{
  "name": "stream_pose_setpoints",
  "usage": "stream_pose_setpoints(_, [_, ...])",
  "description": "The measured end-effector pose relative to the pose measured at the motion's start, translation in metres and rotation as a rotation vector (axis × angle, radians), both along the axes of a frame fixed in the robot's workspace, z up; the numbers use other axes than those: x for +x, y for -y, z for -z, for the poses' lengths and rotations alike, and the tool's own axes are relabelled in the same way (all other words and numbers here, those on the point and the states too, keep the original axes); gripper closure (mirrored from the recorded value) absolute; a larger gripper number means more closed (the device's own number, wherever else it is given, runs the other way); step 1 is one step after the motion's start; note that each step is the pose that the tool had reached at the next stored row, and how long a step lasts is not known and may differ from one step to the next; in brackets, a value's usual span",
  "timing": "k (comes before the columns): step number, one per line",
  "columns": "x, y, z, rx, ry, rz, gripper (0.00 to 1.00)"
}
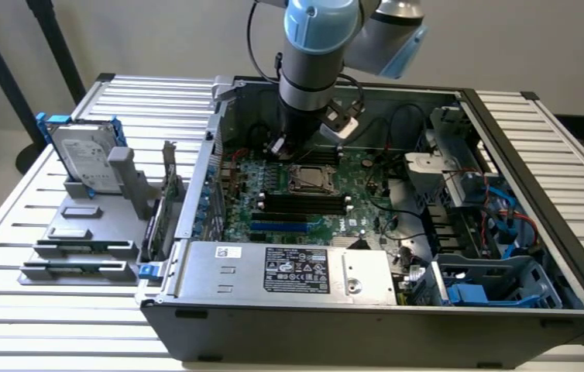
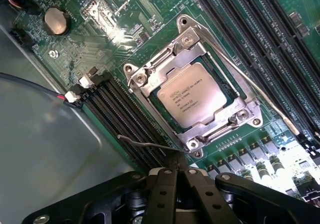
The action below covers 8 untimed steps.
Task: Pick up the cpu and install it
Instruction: 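Install the first cpu locking lever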
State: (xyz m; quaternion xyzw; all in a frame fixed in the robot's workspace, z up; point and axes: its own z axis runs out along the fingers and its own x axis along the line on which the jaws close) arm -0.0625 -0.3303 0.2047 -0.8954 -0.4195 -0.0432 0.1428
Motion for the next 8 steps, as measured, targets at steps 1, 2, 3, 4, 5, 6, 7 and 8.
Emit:
stream_pose_setpoints(1, [0.0000,-0.0003,0.0002,-0.0007,0.0000,0.000,0.89])
stream_pose_setpoints(2, [0.0001,-0.0005,0.0003,-0.0011,0.0000,0.000,0.89])
stream_pose_setpoints(3, [0.0001,-0.0008,0.0004,-0.0013,0.0000,0.000,0.89])
stream_pose_setpoints(4, [0.0003,-0.0010,0.0005,-0.0014,0.0000,0.000,0.89])
stream_pose_setpoints(5, [0.0004,-0.0012,0.0006,-0.0015,0.0000,0.000,0.89])
stream_pose_setpoints(6, [0.0006,-0.0013,0.0007,-0.0016,0.0000,0.000,0.89])
stream_pose_setpoints(7, [0.0009,-0.0014,0.0007,-0.0015,0.0000,0.000,0.89])
stream_pose_setpoints(8, [0.0013,-0.0014,0.0008,-0.0016,-0.0001,0.000,0.89])
